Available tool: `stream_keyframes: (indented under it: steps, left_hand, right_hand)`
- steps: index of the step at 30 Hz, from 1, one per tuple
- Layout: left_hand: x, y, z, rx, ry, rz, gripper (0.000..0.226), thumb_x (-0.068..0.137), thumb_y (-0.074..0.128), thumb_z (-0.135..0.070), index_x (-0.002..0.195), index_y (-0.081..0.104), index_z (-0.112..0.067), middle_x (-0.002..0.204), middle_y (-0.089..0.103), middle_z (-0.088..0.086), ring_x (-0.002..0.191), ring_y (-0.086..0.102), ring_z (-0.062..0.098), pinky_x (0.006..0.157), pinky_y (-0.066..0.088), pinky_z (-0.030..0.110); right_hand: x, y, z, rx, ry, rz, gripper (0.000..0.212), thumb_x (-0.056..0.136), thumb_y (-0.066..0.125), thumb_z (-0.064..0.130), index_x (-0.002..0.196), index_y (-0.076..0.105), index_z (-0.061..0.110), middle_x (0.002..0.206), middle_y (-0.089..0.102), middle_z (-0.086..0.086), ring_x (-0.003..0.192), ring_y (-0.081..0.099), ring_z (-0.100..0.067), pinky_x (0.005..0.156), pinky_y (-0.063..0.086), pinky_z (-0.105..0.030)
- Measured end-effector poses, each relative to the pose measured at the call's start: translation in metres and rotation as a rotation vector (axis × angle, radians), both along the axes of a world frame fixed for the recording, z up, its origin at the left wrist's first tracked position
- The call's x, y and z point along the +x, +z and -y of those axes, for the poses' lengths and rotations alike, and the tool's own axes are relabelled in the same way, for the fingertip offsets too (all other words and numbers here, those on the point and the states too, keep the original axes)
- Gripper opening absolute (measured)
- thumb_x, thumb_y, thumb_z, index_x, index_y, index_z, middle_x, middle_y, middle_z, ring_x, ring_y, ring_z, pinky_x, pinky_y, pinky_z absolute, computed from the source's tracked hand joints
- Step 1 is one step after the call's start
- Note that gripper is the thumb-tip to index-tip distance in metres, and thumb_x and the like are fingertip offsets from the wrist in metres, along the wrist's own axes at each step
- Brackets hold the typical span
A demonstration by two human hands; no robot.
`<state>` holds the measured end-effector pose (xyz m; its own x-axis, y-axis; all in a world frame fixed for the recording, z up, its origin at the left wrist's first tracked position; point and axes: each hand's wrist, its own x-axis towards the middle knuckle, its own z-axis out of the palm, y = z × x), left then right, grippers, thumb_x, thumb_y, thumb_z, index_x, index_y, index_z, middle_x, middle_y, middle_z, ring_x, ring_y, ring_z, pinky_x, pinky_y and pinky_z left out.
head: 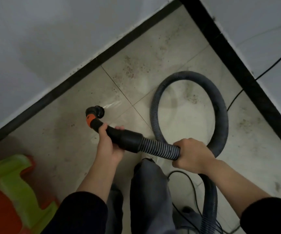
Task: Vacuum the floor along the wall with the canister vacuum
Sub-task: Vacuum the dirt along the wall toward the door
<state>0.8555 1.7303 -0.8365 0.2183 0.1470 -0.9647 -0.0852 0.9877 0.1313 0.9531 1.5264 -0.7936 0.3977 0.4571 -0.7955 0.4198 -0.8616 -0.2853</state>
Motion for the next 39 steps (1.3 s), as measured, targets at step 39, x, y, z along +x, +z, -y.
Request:
stream_keyframes:
  steps: [39]
  left_hand:
    - [-0.112, 0.025, -0.062, 0.197, -0.253, 0.087, 0.02, 0.095, 0.053, -0.035, 0.09, 0.048, -0.016, 0.076, 0.055, 0.003, 0.07, 0.061, 0.016, 0.069, 0.054, 0.037]
  right_hand:
    - [-0.162, 0.026, 0.053, -0.161, -0.702, -0.467, 0.015, 0.06, 0.072, 0.008, 0.051, 0.062, 0.012, 0.049, 0.059, -0.009, 0.045, 0.057, -0.021, 0.058, 0.052, -0.033]
